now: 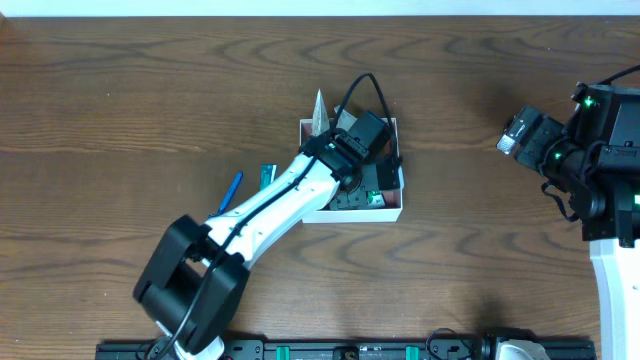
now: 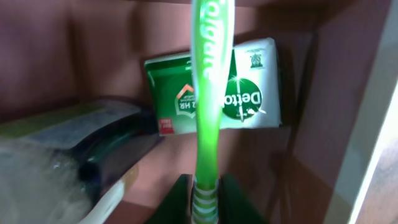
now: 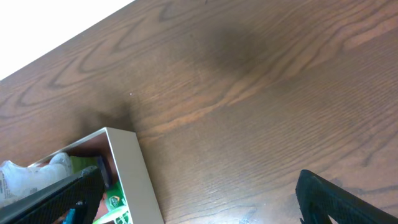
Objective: Pack container
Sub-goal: 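Carry the toothbrush with the left gripper and drop it in the box, then grasp the blue razor handle with the left gripper, then lower the razor into the box with the left gripper and release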
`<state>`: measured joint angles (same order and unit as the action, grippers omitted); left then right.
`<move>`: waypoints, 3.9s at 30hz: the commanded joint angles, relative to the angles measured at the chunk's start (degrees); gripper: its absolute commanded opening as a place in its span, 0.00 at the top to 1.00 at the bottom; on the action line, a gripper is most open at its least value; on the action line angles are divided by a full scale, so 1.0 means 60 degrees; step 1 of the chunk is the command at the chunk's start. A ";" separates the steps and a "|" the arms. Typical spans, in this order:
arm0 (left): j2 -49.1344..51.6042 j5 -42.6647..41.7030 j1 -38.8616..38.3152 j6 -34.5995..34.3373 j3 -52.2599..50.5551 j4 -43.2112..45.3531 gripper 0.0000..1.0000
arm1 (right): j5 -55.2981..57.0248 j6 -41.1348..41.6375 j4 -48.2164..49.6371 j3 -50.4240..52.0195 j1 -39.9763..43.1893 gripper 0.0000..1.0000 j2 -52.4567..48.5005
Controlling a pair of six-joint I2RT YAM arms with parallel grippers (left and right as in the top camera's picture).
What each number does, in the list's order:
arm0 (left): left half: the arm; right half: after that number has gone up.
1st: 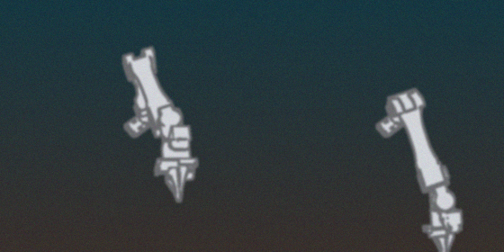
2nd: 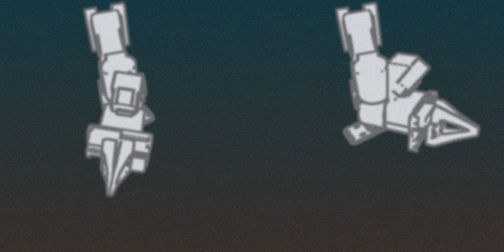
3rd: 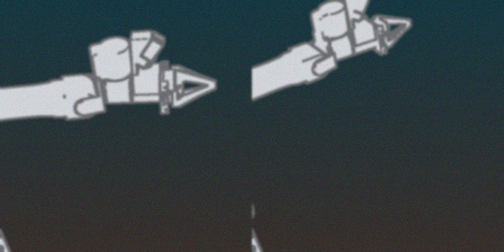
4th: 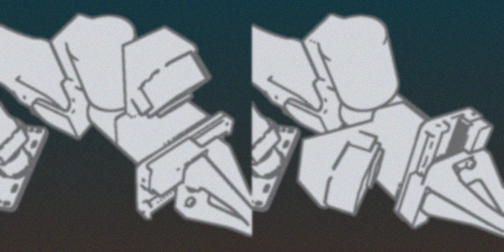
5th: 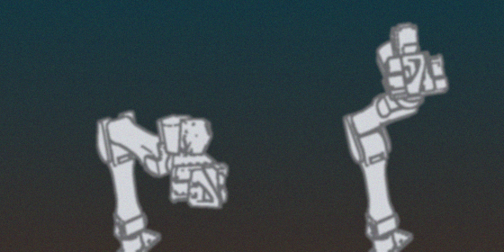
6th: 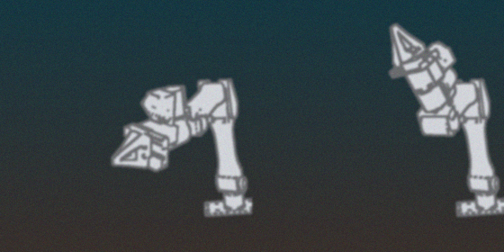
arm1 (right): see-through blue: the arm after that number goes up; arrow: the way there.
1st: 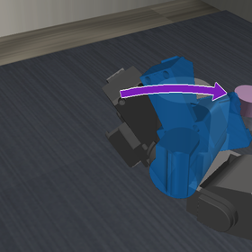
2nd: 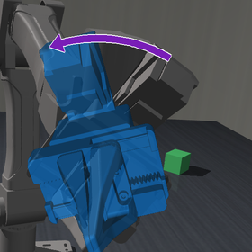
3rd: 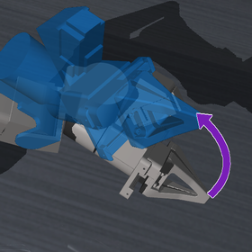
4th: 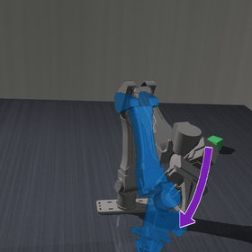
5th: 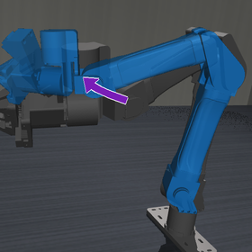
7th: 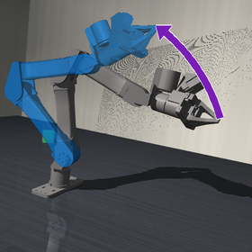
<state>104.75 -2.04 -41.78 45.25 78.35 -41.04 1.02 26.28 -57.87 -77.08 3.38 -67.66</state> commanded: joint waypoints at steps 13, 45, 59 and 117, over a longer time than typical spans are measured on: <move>-0.4444 0.0208 0.2379 -0.3632 0.0259 -0.2907 0.40 | 0.0004 -0.0138 -0.0011 -0.0080 0.0058 0.01 -0.0018; 0.2080 -0.0725 0.6437 -0.5588 -0.0729 -0.2069 0.60 | 0.0004 -0.0138 -0.0011 -0.0080 0.0058 0.01 -0.0018; 0.0867 -0.0565 0.6411 -0.5599 0.0477 -0.4138 0.94 | 0.0004 -0.0138 -0.0011 -0.0080 0.0058 0.01 -0.0018; -0.1756 -0.1519 0.5493 -0.6477 -0.0506 -0.2324 0.47 | 0.0004 -0.0138 -0.0011 -0.0080 0.0058 0.01 -0.0018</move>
<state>90.91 -6.46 -9.34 8.47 77.62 -55.07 1.02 26.28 -57.87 -77.08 3.38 -67.77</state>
